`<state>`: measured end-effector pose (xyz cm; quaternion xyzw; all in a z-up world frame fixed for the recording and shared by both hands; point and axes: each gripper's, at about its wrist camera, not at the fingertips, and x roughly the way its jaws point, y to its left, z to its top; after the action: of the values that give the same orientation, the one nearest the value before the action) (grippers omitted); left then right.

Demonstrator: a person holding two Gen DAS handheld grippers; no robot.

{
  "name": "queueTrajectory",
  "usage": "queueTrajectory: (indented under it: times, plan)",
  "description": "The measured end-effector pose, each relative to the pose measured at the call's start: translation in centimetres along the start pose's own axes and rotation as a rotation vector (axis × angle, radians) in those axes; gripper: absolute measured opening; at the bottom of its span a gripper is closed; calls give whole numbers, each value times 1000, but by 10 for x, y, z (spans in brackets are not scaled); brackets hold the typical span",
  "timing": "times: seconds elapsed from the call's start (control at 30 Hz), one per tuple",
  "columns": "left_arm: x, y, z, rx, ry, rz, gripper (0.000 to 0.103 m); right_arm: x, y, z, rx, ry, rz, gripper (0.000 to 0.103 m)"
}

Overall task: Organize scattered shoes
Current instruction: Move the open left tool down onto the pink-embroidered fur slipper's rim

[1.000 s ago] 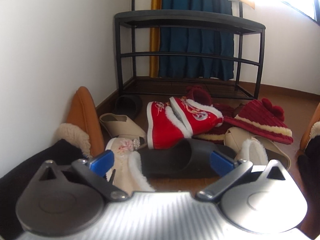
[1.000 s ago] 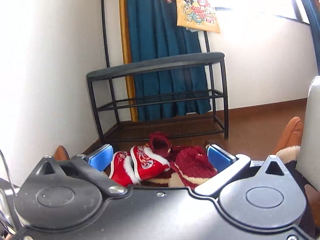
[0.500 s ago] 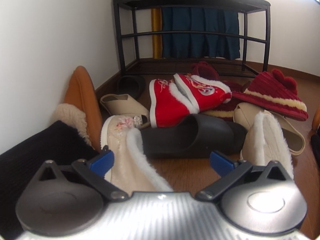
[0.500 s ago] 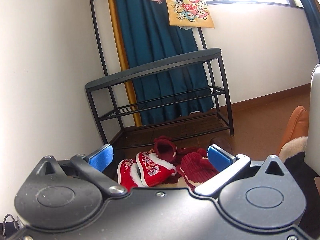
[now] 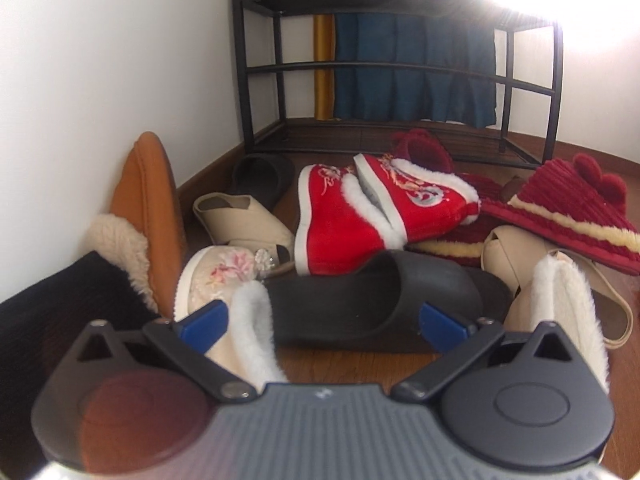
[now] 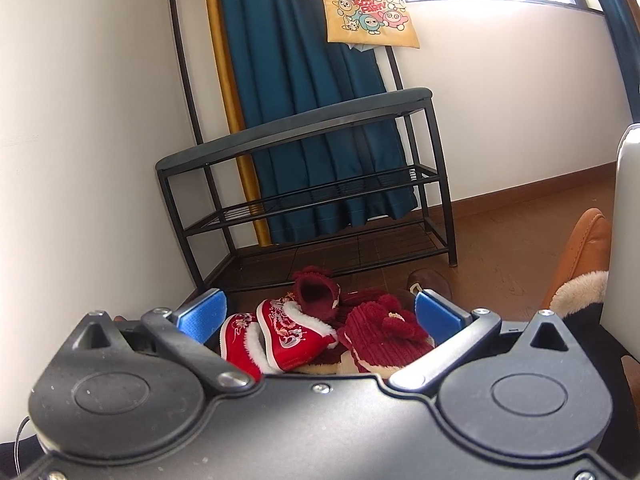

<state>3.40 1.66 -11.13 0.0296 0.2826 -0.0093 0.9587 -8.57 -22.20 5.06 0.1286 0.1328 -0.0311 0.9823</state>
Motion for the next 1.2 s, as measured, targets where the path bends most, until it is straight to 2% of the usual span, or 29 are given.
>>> queueTrajectory:
  times: [0.23, 0.5, 0.7, 0.87, 1.0, 1.07, 1.13, 1.2]
  plan:
    - [17, 13, -1, -36, 54, 51, 102, 4, 4, -4, -8, 24, 7, 103]
    - [33, 24, -2, -37, 77, 83, 102, 11, 6, -6, -11, 46, 6, 103]
    - [42, 25, -6, -2, 84, 114, 102, 15, 6, -6, -19, 56, 1, 103]
    - [53, 24, -11, 64, 106, 202, 102, 18, 6, -6, -28, 64, 1, 103]
    - [55, 28, -13, 49, 100, 185, 102, 20, 5, -7, -30, 72, -6, 103]
    - [55, 29, -13, 44, 91, 180, 97, 22, 5, -7, -30, 77, -8, 103]
    - [54, 30, -14, 51, 87, 167, 86, 24, 5, -7, -31, 82, -9, 103]
    - [54, 30, -15, 53, 87, 169, 83, 24, 5, -8, -32, 86, -8, 103]
